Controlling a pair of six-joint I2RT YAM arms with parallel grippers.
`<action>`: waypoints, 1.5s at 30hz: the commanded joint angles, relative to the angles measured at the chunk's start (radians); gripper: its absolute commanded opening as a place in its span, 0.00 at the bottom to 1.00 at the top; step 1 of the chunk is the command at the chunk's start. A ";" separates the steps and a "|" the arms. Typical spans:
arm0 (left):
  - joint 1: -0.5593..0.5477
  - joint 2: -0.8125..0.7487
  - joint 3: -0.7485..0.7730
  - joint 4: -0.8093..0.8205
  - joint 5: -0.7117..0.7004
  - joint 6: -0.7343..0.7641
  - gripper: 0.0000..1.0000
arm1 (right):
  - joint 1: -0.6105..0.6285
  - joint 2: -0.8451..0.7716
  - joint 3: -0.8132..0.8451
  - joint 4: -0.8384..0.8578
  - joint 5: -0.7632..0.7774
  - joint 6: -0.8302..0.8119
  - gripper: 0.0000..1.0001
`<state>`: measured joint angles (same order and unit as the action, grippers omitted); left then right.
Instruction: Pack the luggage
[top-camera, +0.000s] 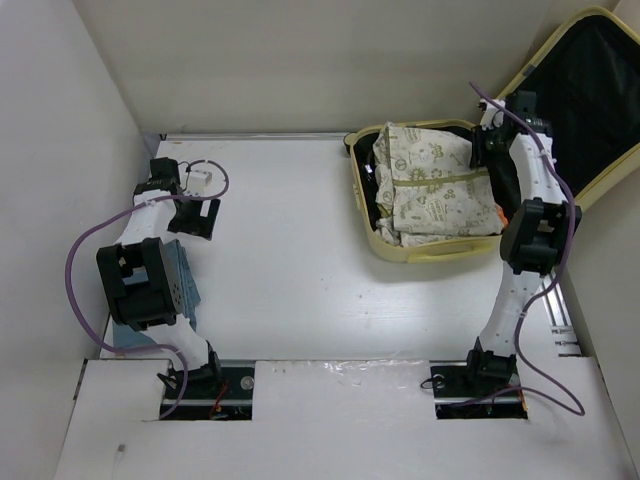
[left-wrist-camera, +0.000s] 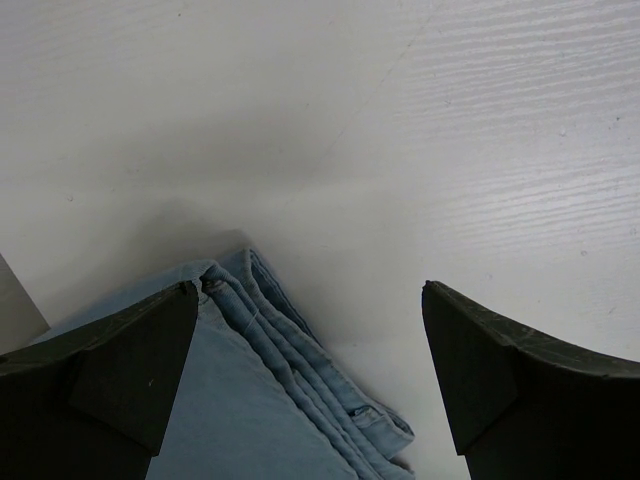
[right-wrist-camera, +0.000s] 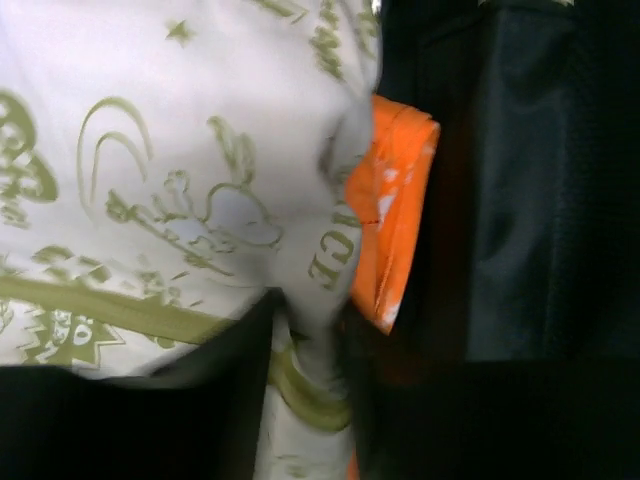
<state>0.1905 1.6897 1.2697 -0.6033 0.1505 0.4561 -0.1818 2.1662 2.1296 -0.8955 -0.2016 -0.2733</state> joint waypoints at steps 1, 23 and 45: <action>0.000 -0.024 0.011 -0.018 -0.032 0.007 0.91 | 0.015 -0.010 0.064 0.046 0.099 -0.027 0.46; 0.590 -0.030 -0.136 -0.047 -0.117 -0.109 1.00 | 0.485 -0.454 -0.183 0.055 0.300 0.097 1.00; -0.160 0.099 -0.147 0.022 0.078 0.108 0.00 | 0.841 -0.604 -0.560 0.280 0.138 0.189 1.00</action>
<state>0.2104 1.7576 1.1362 -0.6025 0.0780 0.5758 0.6487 1.6287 1.6779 -0.7792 0.0719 -0.1539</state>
